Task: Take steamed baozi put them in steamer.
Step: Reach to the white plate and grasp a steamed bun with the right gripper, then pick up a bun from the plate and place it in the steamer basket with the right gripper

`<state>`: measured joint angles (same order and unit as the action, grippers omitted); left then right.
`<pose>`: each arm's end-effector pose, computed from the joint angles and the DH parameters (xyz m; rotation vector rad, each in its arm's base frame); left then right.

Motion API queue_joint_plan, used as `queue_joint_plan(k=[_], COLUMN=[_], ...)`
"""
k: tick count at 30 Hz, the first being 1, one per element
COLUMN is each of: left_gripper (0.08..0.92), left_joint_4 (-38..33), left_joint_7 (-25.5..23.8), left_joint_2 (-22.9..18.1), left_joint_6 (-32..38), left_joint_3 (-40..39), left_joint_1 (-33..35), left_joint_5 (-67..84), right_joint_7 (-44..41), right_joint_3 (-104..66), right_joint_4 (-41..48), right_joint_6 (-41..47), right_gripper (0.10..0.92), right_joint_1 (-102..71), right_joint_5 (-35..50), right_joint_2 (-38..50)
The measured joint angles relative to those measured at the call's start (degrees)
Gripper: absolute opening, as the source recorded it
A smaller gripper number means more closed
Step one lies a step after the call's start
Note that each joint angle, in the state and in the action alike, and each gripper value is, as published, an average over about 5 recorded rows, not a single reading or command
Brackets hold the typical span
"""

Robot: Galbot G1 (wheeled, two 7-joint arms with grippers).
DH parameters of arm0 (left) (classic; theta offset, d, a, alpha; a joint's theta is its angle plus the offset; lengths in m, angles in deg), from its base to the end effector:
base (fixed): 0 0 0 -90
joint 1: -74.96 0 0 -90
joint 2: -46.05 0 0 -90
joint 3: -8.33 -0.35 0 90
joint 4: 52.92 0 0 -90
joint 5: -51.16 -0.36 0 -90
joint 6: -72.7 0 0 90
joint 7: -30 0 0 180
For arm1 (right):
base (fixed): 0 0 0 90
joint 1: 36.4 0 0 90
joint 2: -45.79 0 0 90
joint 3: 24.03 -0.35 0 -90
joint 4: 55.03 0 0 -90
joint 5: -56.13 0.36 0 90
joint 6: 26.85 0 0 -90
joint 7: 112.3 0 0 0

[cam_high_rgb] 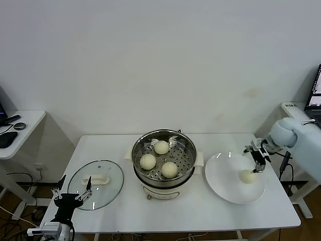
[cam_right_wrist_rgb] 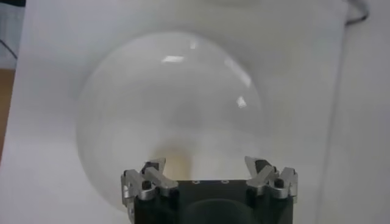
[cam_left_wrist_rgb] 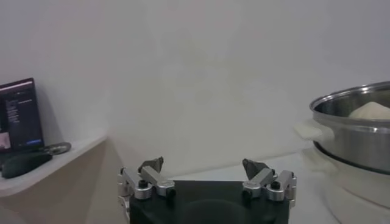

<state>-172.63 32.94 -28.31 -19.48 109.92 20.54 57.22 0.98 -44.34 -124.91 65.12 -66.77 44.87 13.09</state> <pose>0.1628 0.1067 -0.2988 0.1240 -3.0142 -0.3551 0.5103 -0.2275 -0.1631 1.2404 -1.3247 1.4598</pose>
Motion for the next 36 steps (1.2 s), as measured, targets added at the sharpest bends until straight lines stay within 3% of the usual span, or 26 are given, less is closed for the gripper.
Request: queue_joint_plan(k=[11,21,27,36], left_gripper=[0.823,0.823,0.823,0.823], left_joint_4=[0.4,0.6,0.6,0.5], left_joint_7=[0.0,0.0,0.1,0.1], left_joint_2=[-0.5,-0.8,-0.8,-0.8], left_joint_6=[0.2,0.3,0.4,0.6], left_joint_3=[0.2,0.2,0.3,0.5], left_joint_1=[0.4,0.4,0.5,0.7], left_joint_5=[-0.2,-0.4,-0.4,-0.4], right_joint_7=[-0.3,0.1,0.5,0.7], right_joint_3=[-5.0,-7.4,-8.4,-8.6], right_joint_4=[5.0,8.4,9.4,9.2], right_joint_6=[-1.1,-1.0,-0.6,0.2], right_gripper=[0.816,0.740,0.661,0.468], right_joint_1=[-6.4,-9.2,-9.9,-9.6], right_joint_5=[-5.4,-9.1,-10.3,-10.6], right_joint_2=[-2.9,-5.8,-7.1,-7.0])
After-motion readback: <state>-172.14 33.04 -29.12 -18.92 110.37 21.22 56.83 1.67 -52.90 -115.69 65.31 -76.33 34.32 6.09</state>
